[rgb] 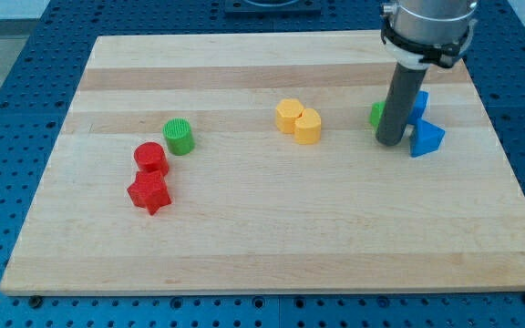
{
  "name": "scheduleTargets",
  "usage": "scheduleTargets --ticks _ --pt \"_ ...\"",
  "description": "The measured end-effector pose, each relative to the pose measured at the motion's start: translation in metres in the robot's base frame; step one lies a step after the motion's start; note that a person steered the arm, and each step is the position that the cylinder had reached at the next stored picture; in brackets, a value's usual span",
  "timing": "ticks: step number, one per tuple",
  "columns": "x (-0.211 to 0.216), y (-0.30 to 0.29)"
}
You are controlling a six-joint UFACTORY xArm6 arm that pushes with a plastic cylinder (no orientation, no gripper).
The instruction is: Move the green circle into the green star
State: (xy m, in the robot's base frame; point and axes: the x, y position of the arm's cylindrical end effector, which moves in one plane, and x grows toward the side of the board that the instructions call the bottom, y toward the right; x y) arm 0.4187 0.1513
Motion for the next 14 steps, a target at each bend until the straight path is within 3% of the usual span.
scheduleTargets --ticks 1,3,4,6,8,9,10,11,12,14 --pt "-0.011 0.000" --pt "0.064 -0.014" --pt "0.078 -0.078" --pt "0.044 -0.209" --pt "-0.045 -0.289" --pt "-0.062 -0.334" --pt "-0.044 -0.395" --pt "-0.014 -0.375" --pt "-0.010 -0.302" --pt "-0.032 -0.320"
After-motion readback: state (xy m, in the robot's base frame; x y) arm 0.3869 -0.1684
